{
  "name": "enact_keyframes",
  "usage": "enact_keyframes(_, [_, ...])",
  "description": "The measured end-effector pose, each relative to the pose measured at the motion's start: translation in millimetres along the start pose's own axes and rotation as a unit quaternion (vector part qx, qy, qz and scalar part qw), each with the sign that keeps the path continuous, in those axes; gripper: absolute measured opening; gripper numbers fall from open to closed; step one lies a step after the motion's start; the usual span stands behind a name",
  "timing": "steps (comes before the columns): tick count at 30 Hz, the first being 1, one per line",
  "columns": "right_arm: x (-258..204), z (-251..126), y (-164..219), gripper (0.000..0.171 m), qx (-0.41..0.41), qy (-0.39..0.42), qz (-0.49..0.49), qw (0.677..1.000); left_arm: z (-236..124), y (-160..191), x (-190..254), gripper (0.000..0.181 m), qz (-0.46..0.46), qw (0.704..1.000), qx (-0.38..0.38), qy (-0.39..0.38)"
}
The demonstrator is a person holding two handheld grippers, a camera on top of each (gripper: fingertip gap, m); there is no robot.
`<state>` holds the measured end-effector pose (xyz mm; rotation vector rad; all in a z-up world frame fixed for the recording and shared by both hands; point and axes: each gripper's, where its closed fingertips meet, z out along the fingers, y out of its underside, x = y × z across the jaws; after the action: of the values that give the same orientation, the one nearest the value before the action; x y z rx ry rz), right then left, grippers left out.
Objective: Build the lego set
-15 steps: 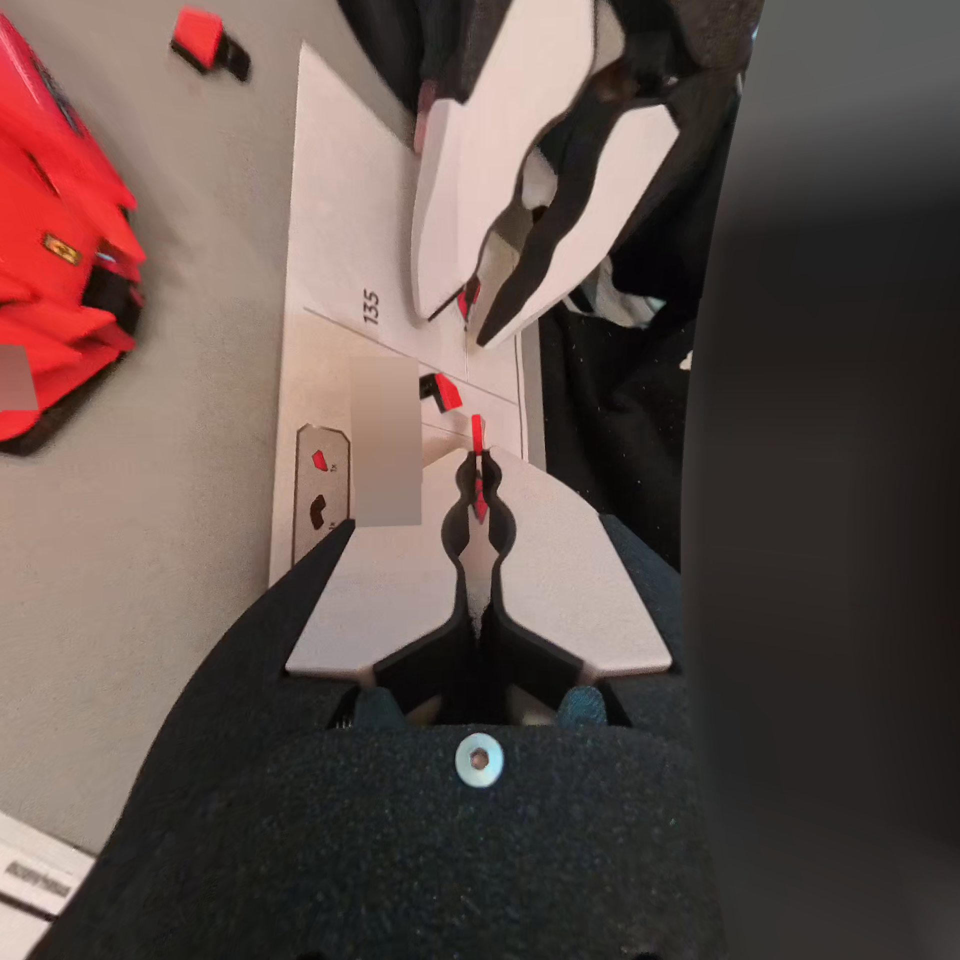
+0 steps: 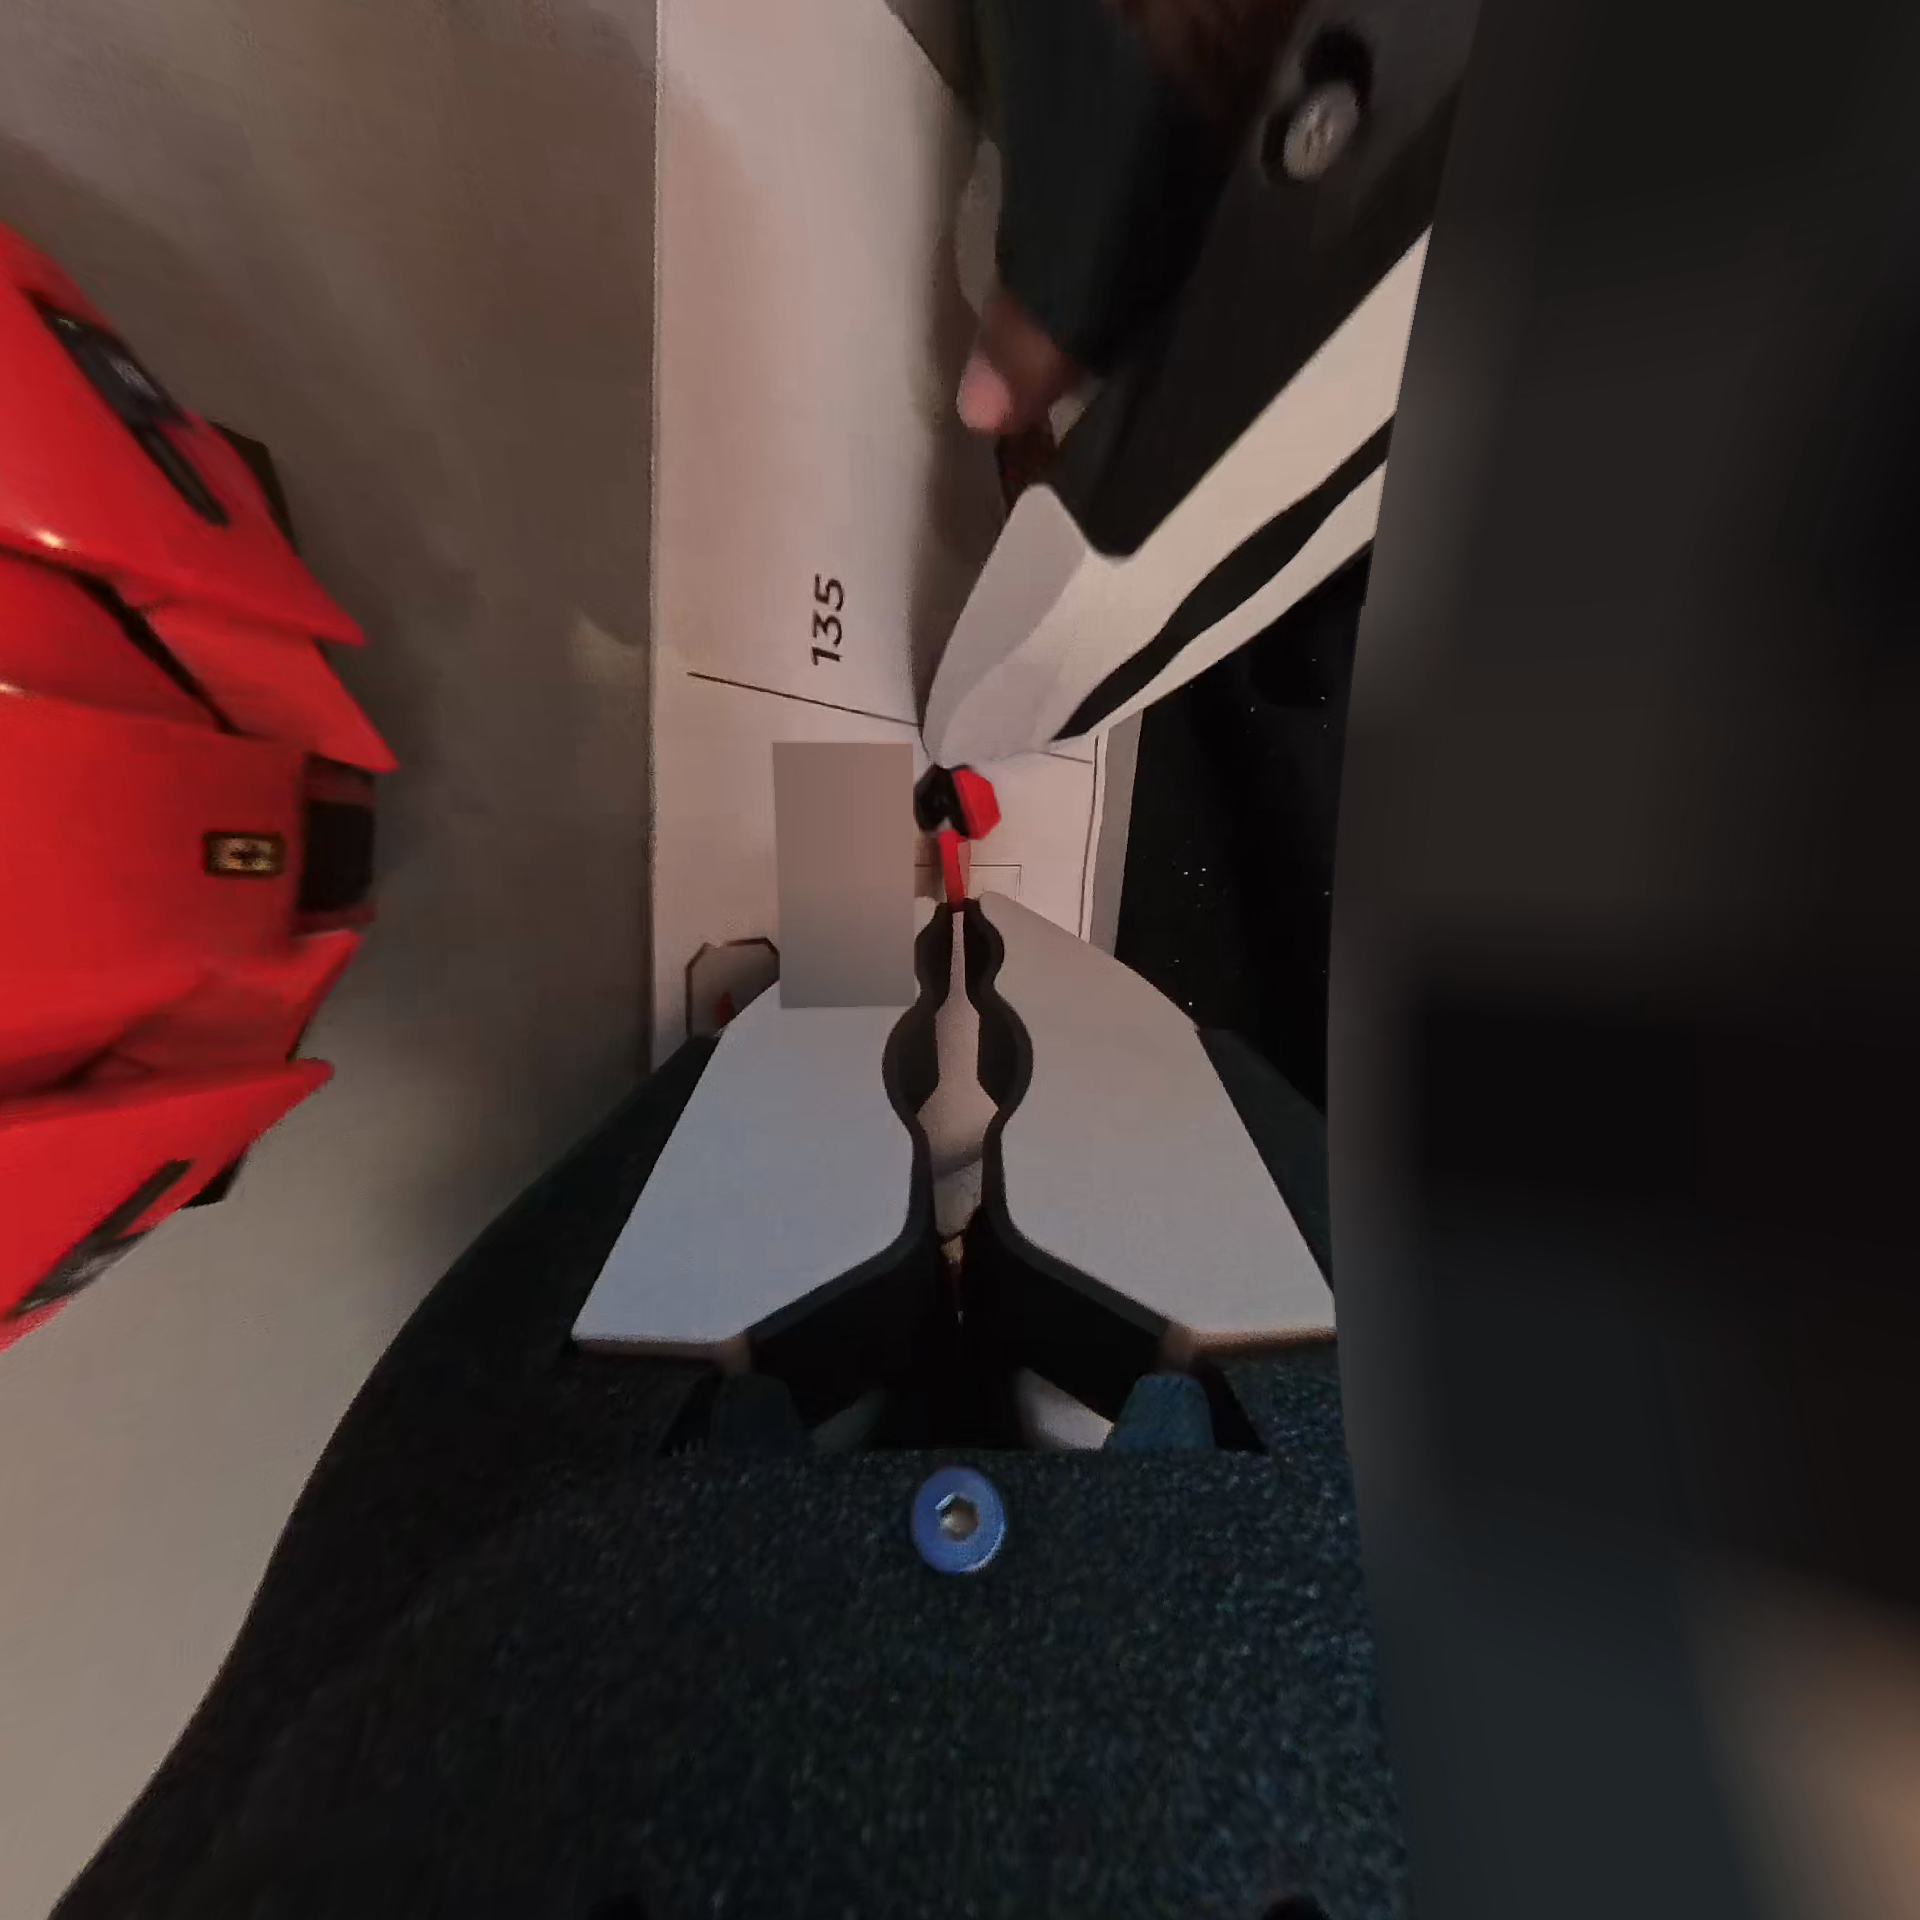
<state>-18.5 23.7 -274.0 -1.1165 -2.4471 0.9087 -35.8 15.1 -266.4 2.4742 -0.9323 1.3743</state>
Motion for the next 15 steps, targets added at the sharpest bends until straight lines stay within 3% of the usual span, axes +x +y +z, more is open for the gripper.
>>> enact_keyframes(15, [2.5,4.0,-5.3,0.009,-0.002,-0.011,-0.043,0.999,4.8,0.9,0.3,0.002,-0.005,0.998,-0.039,0.049])
